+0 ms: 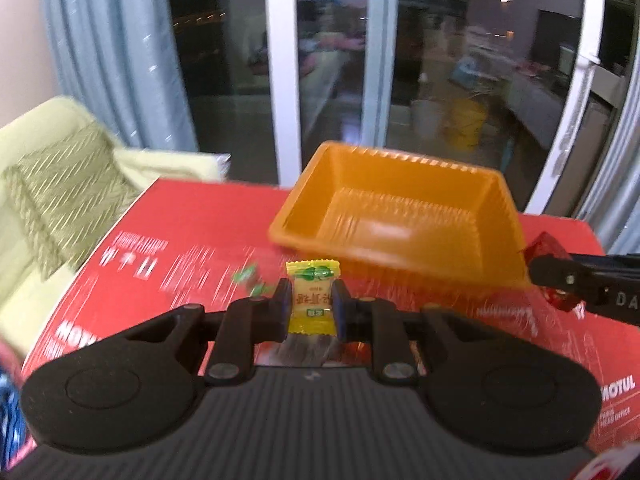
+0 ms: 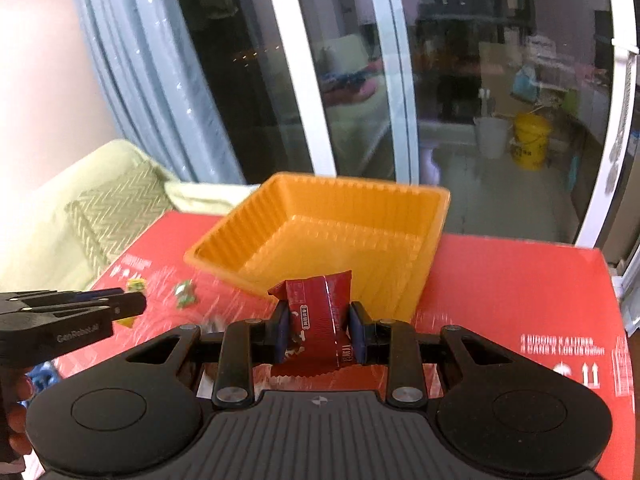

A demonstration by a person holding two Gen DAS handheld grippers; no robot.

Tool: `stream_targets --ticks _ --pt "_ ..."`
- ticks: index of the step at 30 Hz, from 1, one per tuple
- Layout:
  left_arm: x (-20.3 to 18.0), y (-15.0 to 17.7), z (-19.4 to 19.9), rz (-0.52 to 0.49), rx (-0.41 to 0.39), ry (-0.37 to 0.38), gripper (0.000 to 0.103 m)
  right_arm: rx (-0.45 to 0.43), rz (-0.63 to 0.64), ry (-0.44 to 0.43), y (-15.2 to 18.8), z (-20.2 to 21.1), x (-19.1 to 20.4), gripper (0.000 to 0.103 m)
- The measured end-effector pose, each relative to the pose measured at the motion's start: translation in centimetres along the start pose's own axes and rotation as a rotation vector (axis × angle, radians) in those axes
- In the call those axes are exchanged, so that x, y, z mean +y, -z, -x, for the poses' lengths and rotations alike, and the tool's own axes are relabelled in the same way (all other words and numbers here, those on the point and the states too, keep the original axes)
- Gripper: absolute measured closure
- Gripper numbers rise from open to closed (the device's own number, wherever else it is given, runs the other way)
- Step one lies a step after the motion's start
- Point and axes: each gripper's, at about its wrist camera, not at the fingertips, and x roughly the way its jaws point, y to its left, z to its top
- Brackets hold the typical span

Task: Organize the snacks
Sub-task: 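Carry the red packet in the right tool while the left tool grasps the yellow candy, then open both tools over the orange tray, dropping both candies inside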

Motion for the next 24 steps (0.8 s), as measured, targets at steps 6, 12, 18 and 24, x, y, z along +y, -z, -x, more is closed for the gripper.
stream_targets --ticks 6,12,18,24 --pt "-0.9 -3.7 -4.3 -0.053 0.0 0.079 0.083 -0.002 -0.035 0.044 -2.8 -3.7 0.1 0.072" --pt "-1.3 -5.4 -9.4 -0.111 0.045 0.116 0.083 0.031 -0.081 0.085 -4.4 -7.9 -0.6 0.072" --pt "-1.3 -6.5 -13.7 -0.133 0.099 0.149 0.083 0.065 -0.114 0.118 -5.0 -10.8 -1.0 0.072" --pt "-1.8 -6.8 -16.3 -0.161 0.13 0.173 0.083 0.08 -0.141 0.154 -5.6 -12.5 -1.4 0.072"
